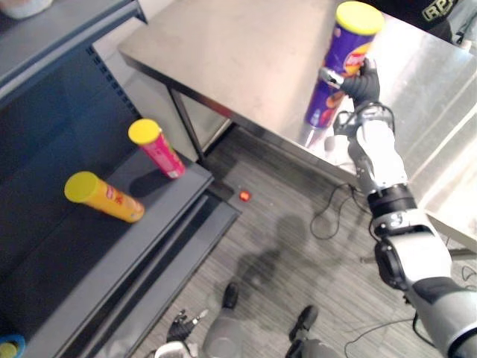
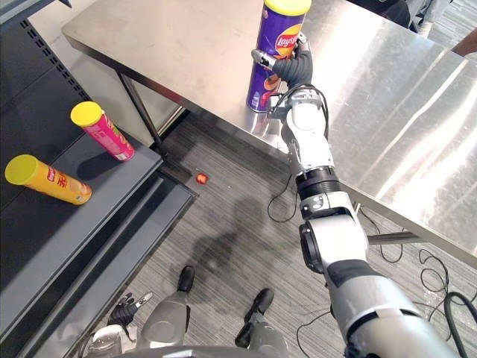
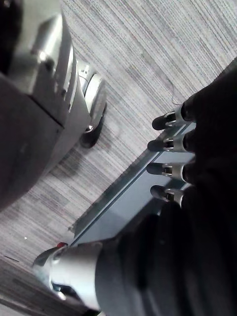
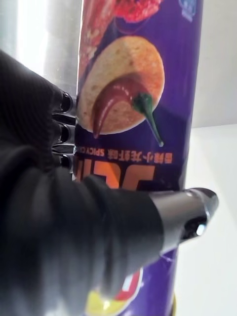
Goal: Put the gum and the chips on the shelf.
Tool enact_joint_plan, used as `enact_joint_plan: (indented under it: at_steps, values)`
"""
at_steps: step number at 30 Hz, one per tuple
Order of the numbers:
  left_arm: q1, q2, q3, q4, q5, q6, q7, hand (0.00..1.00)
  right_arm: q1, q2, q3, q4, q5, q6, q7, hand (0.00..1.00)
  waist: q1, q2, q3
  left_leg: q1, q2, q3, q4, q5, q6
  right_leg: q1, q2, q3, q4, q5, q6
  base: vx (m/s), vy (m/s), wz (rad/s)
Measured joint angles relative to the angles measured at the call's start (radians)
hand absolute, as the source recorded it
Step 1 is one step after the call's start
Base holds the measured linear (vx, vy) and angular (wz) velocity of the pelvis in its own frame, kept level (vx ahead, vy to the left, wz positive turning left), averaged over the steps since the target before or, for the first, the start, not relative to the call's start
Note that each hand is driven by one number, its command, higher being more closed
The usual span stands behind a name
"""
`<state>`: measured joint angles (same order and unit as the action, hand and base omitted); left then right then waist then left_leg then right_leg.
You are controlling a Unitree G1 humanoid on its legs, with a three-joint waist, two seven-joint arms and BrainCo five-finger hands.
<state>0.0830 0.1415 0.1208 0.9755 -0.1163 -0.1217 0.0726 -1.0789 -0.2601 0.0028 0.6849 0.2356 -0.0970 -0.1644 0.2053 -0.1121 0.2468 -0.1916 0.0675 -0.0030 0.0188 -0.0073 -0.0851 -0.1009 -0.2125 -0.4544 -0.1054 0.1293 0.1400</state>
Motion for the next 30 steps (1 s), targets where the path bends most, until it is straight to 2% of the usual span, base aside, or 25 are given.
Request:
enact_joint_plan:
  at_steps: [10, 18, 20, 22, 24, 26, 27, 30]
  values:
    - [0.000, 0.000, 0.000, 0.000, 0.002, 0.001, 0.000, 0.00, 0.020, 0.004, 0.006, -0.040, -0.015, 0.008, 0.001, 1.00, -0.001, 0.000, 0.000, 0.015, 0.002, 0.026, 0.001, -0.001, -0.001, 0.000, 0.000, 0.023, 0.000, 0.000, 0.000, 0.00, 0.005, -0.06]
    - [0.008, -0.001, 0.013, 0.001, 0.013, 0.008, -0.003, 0.00, 0.239, 0.004, 0.007, -0.457, -0.022, -0.004, 0.024, 1.00, -0.014, 0.001, -0.001, 0.070, 0.015, 0.076, 0.001, -0.014, -0.006, 0.020, 0.008, 0.076, 0.000, 0.002, -0.002, 0.00, -0.003, -0.20]
    - [0.015, -0.005, 0.032, 0.001, 0.014, 0.016, -0.007, 0.00, 0.323, 0.004, 0.002, -0.575, -0.019, -0.018, 0.042, 1.00, -0.029, 0.003, -0.005, 0.077, 0.016, 0.082, 0.001, -0.016, -0.006, 0.022, 0.009, 0.085, 0.000, 0.002, -0.002, -0.01, -0.003, -0.13]
    - [0.025, -0.009, 0.045, 0.002, 0.013, 0.017, -0.009, 0.00, 0.386, 0.005, -0.002, -0.644, -0.016, -0.021, 0.047, 1.00, -0.043, 0.002, -0.007, 0.081, 0.016, 0.087, 0.000, -0.016, -0.006, 0.023, 0.010, 0.091, 0.000, 0.002, -0.002, -0.02, 0.001, -0.09]
    - [0.030, -0.010, 0.047, 0.003, 0.015, 0.019, -0.009, 0.00, 0.442, 0.006, -0.009, -0.684, 0.003, -0.024, 0.060, 1.00, -0.042, 0.003, -0.013, 0.095, 0.018, 0.103, -0.003, -0.016, -0.006, 0.027, 0.011, 0.106, 0.000, 0.004, -0.002, -0.01, 0.000, -0.18]
    - [0.035, -0.012, 0.052, 0.013, 0.023, 0.022, -0.010, 0.00, 0.521, 0.007, -0.030, -0.725, 0.010, -0.027, 0.071, 1.00, -0.046, 0.005, -0.043, 0.113, 0.020, 0.106, -0.016, -0.016, -0.006, 0.036, 0.014, 0.111, 0.000, 0.004, -0.002, 0.02, -0.007, -0.10]
    - [0.047, -0.012, 0.054, 0.017, 0.025, 0.022, -0.010, 0.00, 0.555, 0.009, -0.040, -0.744, 0.012, -0.030, 0.078, 1.00, -0.058, 0.004, -0.066, 0.114, 0.021, 0.107, -0.017, -0.017, -0.007, 0.036, 0.015, 0.112, 0.000, 0.004, -0.002, 0.03, -0.007, -0.03]
    - [0.059, -0.016, 0.067, 0.021, 0.043, 0.023, -0.012, 0.00, 0.604, 0.018, -0.071, -0.803, 0.020, -0.052, 0.087, 1.00, -0.066, 0.008, -0.088, 0.129, 0.022, 0.125, -0.021, -0.018, -0.008, 0.038, 0.016, 0.129, 0.000, 0.004, -0.002, 0.00, -0.001, -0.16]
